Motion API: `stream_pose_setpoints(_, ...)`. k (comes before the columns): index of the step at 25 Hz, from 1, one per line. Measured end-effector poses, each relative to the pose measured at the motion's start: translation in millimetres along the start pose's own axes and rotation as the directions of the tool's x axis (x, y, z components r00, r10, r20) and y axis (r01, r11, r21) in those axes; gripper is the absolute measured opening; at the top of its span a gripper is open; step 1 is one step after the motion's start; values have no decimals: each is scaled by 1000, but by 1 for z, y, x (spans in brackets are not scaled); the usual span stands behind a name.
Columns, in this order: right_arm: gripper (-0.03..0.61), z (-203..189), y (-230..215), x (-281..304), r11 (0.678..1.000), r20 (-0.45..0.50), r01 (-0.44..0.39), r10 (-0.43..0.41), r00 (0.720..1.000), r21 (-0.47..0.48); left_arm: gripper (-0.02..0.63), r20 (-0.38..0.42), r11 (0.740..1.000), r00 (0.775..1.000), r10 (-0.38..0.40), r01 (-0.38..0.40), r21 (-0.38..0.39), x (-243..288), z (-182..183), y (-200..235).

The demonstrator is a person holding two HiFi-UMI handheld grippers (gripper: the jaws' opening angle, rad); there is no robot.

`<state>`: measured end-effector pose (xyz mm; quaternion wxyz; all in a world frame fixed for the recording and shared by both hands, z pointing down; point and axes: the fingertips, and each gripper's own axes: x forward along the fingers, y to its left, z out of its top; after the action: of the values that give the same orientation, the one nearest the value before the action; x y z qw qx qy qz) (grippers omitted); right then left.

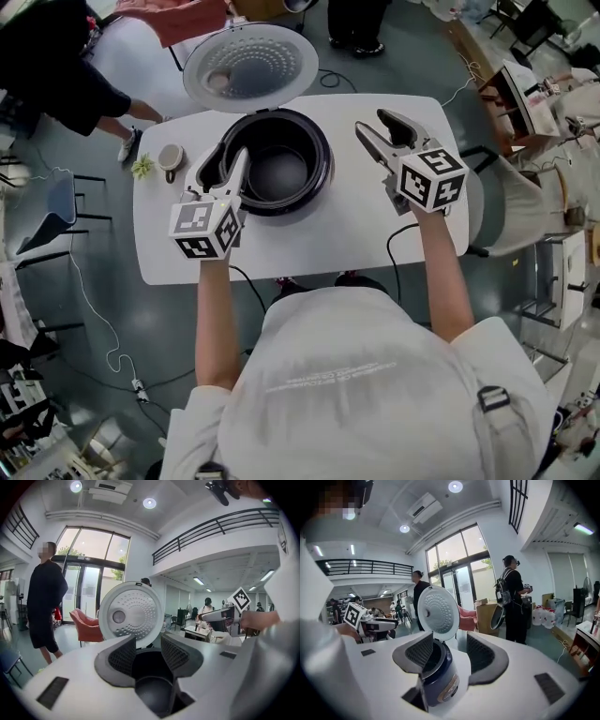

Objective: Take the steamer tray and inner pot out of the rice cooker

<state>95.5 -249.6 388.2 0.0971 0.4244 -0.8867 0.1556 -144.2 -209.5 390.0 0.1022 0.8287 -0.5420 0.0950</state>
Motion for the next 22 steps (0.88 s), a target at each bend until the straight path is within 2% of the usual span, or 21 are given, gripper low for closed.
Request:
stream_pose_setpoints(4,238,-10,24,21,999,-42,-45,45,998,6,179,-33,999,998,45,-45,-12,-10,-16,24)
stream_pose_setpoints(9,242,-33,42,42,997,-122,-78,80,989,17,179,-91,998,994,60,-62,-20,-9,-42,41)
stream_pose_setpoints(16,245,-64,52,66,996,-212,-82,87,973,31,179,-180,998,982,49,-54,-25,4,-77,53)
stream_pose_setpoints(22,245,-90,50,83,996,-289,-71,82,954,48,179,-263,998,963,50,-58,-20,15,-102,64)
